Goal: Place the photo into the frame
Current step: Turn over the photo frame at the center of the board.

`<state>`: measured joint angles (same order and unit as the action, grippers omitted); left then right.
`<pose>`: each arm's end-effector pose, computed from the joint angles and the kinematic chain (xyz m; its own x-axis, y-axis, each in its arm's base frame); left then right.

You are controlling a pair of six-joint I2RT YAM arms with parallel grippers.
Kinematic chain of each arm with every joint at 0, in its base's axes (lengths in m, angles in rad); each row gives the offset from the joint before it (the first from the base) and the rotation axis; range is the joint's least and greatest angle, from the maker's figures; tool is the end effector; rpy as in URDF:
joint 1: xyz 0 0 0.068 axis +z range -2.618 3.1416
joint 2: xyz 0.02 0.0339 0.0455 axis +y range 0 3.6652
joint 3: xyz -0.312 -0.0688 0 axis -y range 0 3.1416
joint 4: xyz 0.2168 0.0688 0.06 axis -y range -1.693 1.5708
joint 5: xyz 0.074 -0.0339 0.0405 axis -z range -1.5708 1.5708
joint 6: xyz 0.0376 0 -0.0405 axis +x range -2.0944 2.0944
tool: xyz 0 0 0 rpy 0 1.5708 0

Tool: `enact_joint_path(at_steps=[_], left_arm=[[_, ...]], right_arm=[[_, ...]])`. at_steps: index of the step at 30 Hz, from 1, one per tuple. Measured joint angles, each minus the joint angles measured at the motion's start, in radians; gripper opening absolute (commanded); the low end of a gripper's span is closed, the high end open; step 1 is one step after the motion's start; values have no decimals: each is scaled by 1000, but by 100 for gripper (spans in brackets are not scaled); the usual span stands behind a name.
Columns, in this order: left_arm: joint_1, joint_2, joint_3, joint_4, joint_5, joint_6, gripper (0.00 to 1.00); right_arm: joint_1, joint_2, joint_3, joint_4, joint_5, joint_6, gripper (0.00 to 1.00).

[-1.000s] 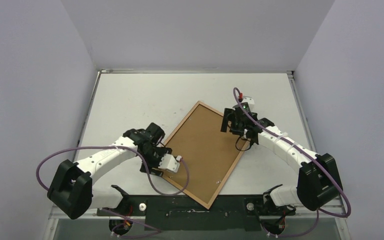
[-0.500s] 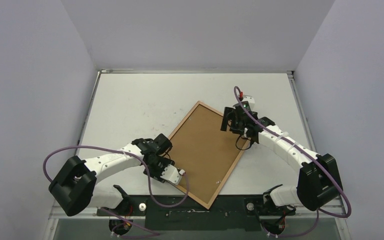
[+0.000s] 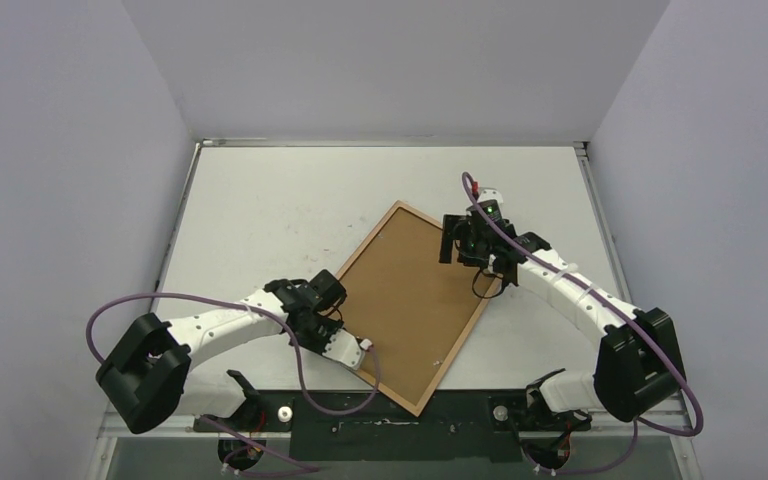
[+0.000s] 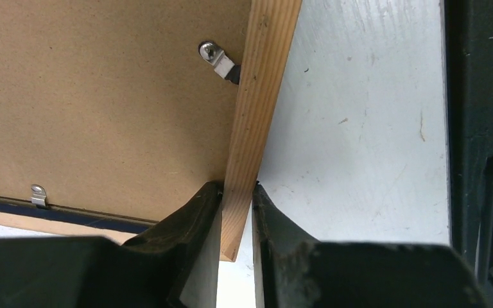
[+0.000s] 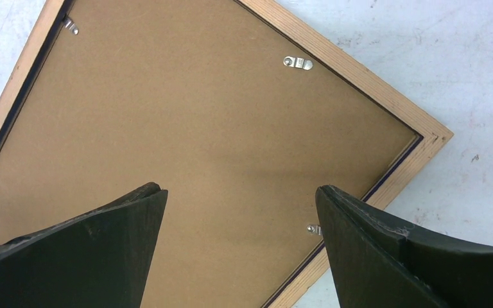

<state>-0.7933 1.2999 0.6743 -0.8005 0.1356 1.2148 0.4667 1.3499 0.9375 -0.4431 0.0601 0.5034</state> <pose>0.1110 -0.1200 0.2257 0.4327 0.8842 -0.1756 0.9015 -0.4236 0.0885 0.2220 0.1093 0.3018 -0.7902 0.1411 -0.5964 -0.0374 0.9602 0.2767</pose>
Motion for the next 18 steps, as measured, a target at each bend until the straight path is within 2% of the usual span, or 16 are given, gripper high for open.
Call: enact_joint_path(at_steps=[5, 12, 18], left_arm=[[21, -5, 31, -31, 6, -34, 0], [103, -76, 121, -111, 41, -31, 0], [193, -99, 160, -187, 63, -3, 0]], right_arm=[[55, -39, -16, 42, -23, -100, 90], [272, -274, -180, 174, -27, -259, 90], [476, -415, -248, 187, -42, -369, 90]])
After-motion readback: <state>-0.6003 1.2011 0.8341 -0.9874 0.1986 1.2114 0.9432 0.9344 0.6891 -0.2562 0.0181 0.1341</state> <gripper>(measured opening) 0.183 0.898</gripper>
